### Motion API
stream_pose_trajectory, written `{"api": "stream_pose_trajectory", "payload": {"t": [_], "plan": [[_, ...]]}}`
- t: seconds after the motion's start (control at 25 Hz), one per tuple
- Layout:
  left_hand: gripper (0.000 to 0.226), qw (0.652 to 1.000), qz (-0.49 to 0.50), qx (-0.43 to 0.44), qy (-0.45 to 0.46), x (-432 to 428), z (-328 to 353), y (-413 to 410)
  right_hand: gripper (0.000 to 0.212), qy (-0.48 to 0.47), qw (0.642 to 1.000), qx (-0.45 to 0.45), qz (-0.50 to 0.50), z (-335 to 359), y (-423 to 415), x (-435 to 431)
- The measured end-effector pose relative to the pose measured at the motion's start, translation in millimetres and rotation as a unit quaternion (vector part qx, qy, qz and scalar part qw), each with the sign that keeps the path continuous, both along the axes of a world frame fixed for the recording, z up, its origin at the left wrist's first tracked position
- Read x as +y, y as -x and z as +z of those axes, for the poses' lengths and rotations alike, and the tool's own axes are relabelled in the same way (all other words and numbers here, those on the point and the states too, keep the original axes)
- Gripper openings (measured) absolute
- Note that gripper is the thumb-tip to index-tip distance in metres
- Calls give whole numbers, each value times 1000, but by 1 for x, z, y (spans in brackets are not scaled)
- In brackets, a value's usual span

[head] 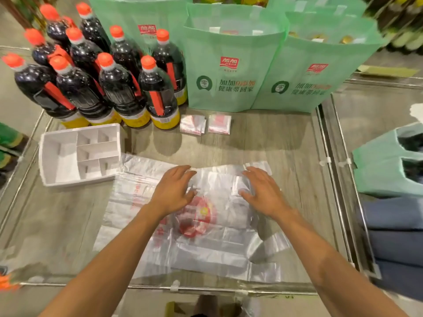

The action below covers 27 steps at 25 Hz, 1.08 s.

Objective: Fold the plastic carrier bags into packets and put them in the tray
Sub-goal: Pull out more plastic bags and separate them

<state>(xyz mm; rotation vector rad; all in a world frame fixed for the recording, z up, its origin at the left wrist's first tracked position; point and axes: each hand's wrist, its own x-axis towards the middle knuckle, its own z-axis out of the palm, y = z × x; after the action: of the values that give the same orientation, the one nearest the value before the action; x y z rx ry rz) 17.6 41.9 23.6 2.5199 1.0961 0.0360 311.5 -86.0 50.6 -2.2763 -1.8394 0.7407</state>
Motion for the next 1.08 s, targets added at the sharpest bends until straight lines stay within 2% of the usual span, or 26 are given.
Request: {"api": "stream_pose_trajectory", "payload": {"t": [0.28,0.6,0.76,1.08], "plan": [[68,999,-46,20,-4,-80,27,-52,72,-17,999,12,-34,11,-16,-97],[68,987,-157,-3,-25,-239,56,-151,73,-99,986,32,-130,39,-54,-300],[67,971,-236,-12,-32,-337,68,-198,67,-136,969,54,-200,43,-64,-424],[66,918,-389,-15,-76,-531,77,-286,70,-135,932,6,-336,40,-88,-662]]}}
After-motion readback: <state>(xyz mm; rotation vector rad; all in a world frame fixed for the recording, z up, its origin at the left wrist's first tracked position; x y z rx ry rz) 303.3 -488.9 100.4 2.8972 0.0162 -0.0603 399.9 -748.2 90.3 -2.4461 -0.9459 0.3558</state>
